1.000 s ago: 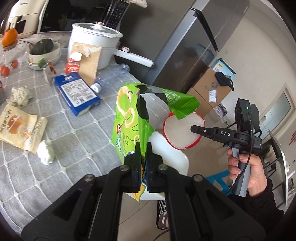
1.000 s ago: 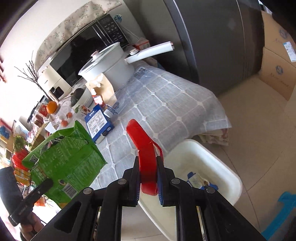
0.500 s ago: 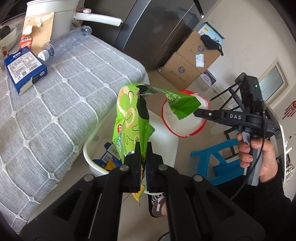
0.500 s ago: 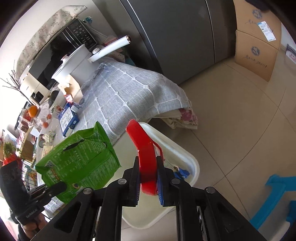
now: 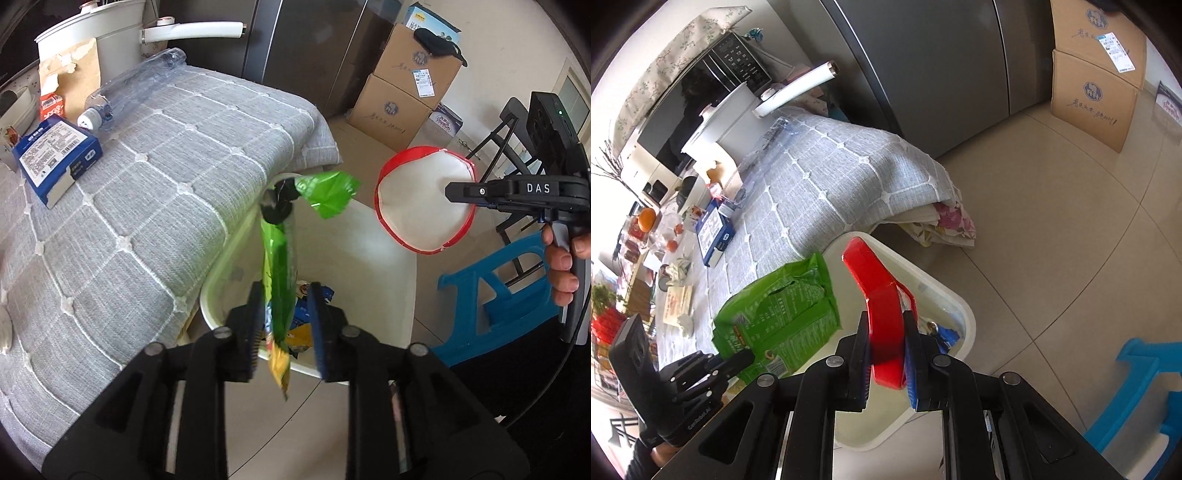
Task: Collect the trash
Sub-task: 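Carry the green bag and red lid over the bin and release both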
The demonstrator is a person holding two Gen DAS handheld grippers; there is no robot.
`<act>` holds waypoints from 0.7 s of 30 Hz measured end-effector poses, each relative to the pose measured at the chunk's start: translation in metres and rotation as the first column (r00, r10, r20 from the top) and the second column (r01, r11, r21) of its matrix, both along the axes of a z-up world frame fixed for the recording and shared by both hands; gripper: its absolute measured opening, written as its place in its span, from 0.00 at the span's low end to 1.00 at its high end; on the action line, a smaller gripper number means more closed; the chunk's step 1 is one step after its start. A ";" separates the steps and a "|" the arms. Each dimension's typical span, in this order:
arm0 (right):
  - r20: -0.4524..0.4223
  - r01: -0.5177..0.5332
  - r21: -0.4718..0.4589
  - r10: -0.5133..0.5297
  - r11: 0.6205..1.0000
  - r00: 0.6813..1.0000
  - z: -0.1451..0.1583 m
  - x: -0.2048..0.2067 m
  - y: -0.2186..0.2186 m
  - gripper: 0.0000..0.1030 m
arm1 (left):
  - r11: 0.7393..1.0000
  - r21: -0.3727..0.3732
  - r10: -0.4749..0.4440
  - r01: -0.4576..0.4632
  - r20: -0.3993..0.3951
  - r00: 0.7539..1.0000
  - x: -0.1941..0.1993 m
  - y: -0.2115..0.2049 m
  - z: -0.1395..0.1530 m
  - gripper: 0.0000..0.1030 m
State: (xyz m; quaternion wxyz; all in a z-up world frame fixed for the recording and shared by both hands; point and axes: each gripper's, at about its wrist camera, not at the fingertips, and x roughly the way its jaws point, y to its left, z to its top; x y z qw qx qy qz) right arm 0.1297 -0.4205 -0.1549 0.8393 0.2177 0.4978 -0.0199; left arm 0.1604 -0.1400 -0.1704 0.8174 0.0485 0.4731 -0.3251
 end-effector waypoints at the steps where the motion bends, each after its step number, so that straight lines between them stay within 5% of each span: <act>1: 0.001 -0.001 0.000 0.001 1.000 1.000 0.001 0.000 0.001 0.15 | 1.000 0.003 0.016 -0.016 0.008 1.000 0.001 0.003 0.001 0.50; 12: -0.010 -0.047 -0.003 0.047 0.999 0.999 0.000 0.012 0.031 0.15 | 0.972 0.084 0.210 -0.221 0.117 0.971 -0.001 0.066 0.026 0.93; 21: -0.080 -0.081 0.047 0.084 0.996 0.993 -0.023 0.032 0.060 0.15 | 0.939 0.153 0.275 -0.308 0.205 0.939 -0.013 0.108 0.033 0.99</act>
